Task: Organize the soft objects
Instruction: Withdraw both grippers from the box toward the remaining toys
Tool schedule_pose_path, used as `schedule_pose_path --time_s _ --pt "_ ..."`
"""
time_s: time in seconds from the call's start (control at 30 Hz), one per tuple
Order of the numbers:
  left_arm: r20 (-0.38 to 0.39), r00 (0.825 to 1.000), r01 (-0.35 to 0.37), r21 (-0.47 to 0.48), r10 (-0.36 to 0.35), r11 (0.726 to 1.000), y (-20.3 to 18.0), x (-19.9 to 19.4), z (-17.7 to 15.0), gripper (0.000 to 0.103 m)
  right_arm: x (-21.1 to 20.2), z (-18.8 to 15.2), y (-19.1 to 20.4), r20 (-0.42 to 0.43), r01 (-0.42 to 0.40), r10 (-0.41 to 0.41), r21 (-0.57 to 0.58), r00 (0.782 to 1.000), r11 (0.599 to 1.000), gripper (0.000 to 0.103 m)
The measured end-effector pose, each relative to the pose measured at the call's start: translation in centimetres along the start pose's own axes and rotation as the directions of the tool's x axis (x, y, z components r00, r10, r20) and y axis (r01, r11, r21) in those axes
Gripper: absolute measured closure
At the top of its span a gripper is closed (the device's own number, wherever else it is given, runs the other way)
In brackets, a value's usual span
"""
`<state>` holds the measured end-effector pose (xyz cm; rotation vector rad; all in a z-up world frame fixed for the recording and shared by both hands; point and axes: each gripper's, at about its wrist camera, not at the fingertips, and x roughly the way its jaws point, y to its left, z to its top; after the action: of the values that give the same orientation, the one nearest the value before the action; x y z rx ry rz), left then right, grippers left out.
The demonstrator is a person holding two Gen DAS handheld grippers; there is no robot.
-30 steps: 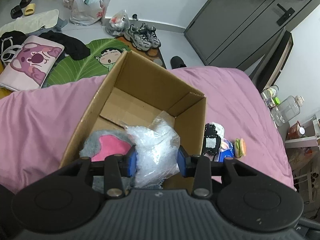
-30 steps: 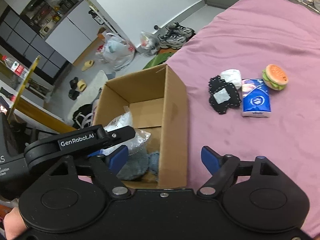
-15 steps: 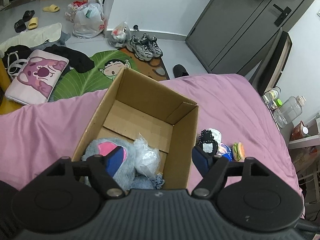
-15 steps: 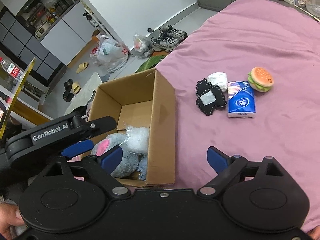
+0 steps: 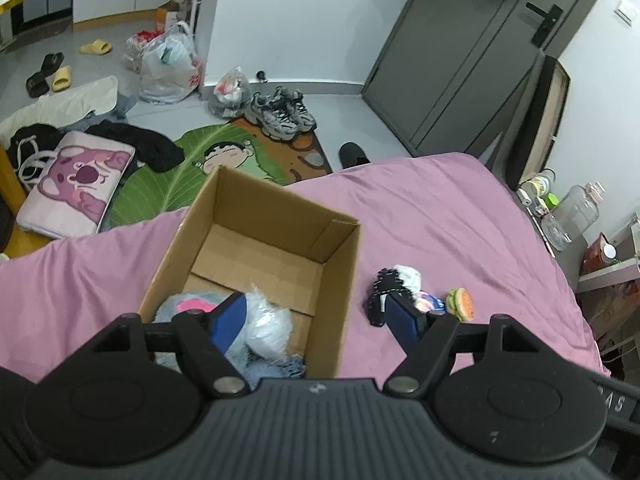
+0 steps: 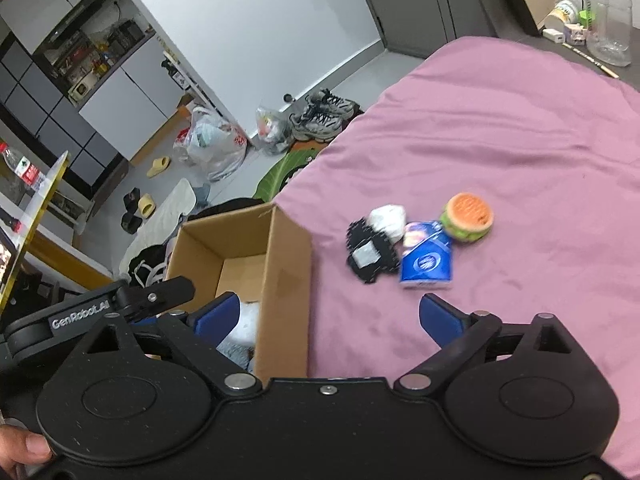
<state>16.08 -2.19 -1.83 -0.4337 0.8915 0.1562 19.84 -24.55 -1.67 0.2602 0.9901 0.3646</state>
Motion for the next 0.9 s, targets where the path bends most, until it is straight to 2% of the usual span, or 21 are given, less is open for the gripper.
schedule_pose_path --time_s 0.17,0.37,0.47,0.73,0.9 --pt "0.042 0.999 -0.001 0.039 0.000 0.999 -1.8 -0.6 0.1 0.019 -0.8 1.3 -2.2 0.030 0.008 -0.010 0.039 0.999 0.999 0.006" --pt "0.048 0.999 0.004 0.078 -0.008 0.997 -4.3 -0.4 0.2 0.017 -1.4 2.8 -4.7 0.056 0.010 -0.014 0.077 0.998 0.997 0.006" --pt "0.037 0.999 0.023 0.098 -0.027 0.995 -5.4 0.0 0.0 0.008 -1.3 3.2 -5.8 0.057 0.013 -0.019 0.100 0.998 0.995 0.006" --pt "0.026 0.999 0.016 0.107 -0.019 0.994 -8.2 1.7 -0.6 0.008 0.1 4.7 -8.3 0.045 0.025 -0.032 0.141 0.998 0.990 0.006" --pt "0.026 0.999 -0.032 0.125 0.029 0.992 -10.0 3.0 -1.4 0.008 1.0 5.5 -10.2 0.030 0.006 -0.012 0.190 0.999 0.982 0.006"
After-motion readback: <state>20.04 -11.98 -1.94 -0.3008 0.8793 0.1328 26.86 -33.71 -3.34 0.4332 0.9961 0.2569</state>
